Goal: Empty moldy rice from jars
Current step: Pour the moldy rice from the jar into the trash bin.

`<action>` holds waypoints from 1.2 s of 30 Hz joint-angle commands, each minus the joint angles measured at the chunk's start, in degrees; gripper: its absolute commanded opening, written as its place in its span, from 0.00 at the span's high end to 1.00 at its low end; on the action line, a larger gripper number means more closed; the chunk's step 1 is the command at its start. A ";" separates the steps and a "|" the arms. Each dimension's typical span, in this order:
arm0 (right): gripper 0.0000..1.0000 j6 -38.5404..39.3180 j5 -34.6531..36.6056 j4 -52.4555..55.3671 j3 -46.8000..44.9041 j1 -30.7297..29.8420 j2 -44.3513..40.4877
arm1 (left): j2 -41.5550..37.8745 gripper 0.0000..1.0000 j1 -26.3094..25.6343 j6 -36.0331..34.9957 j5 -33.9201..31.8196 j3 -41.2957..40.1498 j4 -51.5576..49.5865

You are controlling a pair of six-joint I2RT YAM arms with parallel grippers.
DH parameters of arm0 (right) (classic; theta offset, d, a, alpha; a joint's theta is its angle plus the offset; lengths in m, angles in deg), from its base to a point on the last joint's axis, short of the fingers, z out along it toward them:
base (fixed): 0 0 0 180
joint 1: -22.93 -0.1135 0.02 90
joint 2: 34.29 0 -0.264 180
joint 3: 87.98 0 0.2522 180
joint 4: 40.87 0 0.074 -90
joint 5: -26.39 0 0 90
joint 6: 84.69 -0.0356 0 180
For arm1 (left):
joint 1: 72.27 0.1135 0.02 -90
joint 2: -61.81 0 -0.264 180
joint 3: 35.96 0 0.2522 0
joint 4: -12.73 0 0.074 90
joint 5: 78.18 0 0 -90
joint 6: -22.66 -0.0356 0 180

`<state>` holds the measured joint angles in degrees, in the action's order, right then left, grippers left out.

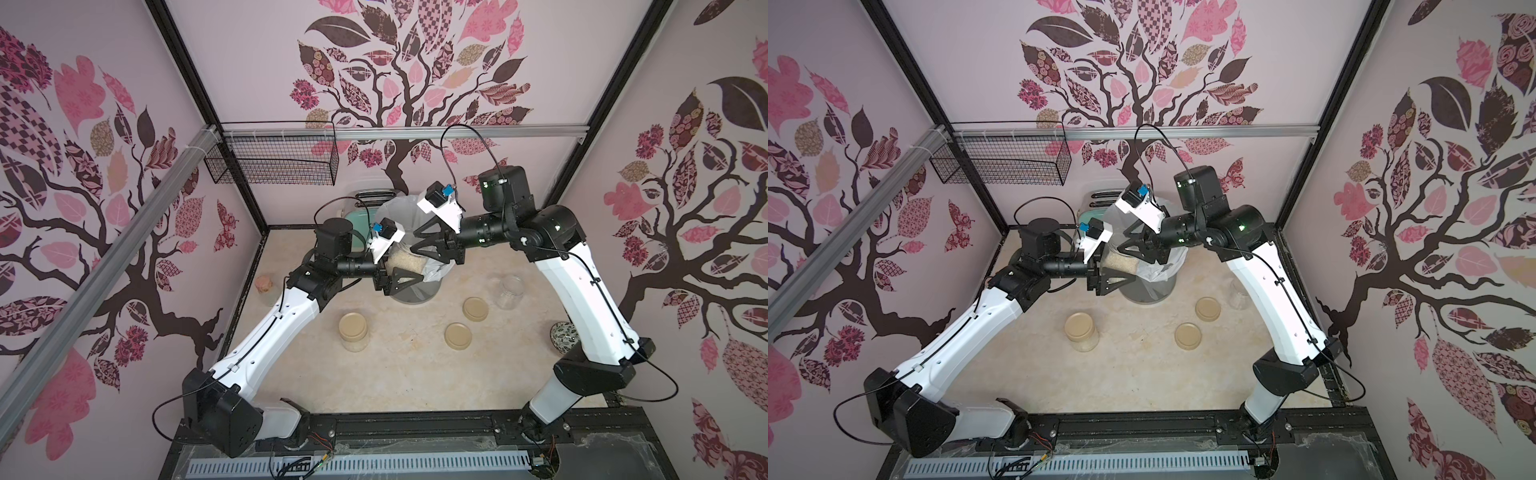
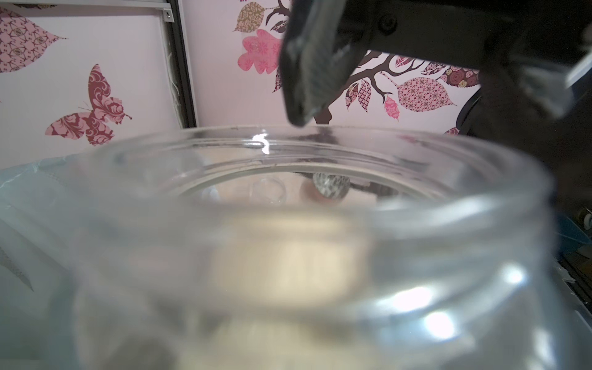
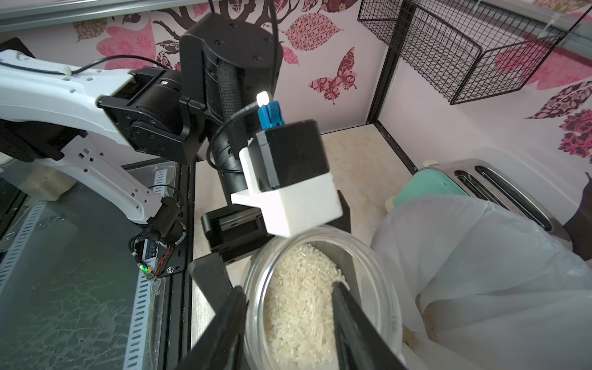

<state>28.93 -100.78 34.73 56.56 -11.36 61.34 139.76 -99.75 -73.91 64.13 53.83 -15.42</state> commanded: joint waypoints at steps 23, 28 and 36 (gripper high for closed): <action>0.61 0.14 -7.24 4.55 -3.33 0.05 0.51 | 5.57 0.37 1.15 -14.38 6.63 12.18 -14.01; 0.65 0.06 -6.90 5.04 -3.22 -0.41 1.30 | 7.38 0.37 1.52 -14.87 7.53 14.35 -14.95; 0.70 0.34 -5.99 5.43 -4.22 -0.63 1.96 | 8.28 0.37 1.55 -18.50 6.51 16.89 -18.69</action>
<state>29.37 -105.74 37.55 52.54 -11.29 62.22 148.79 -98.59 -90.71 68.99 67.10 -36.40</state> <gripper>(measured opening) 0.308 0.870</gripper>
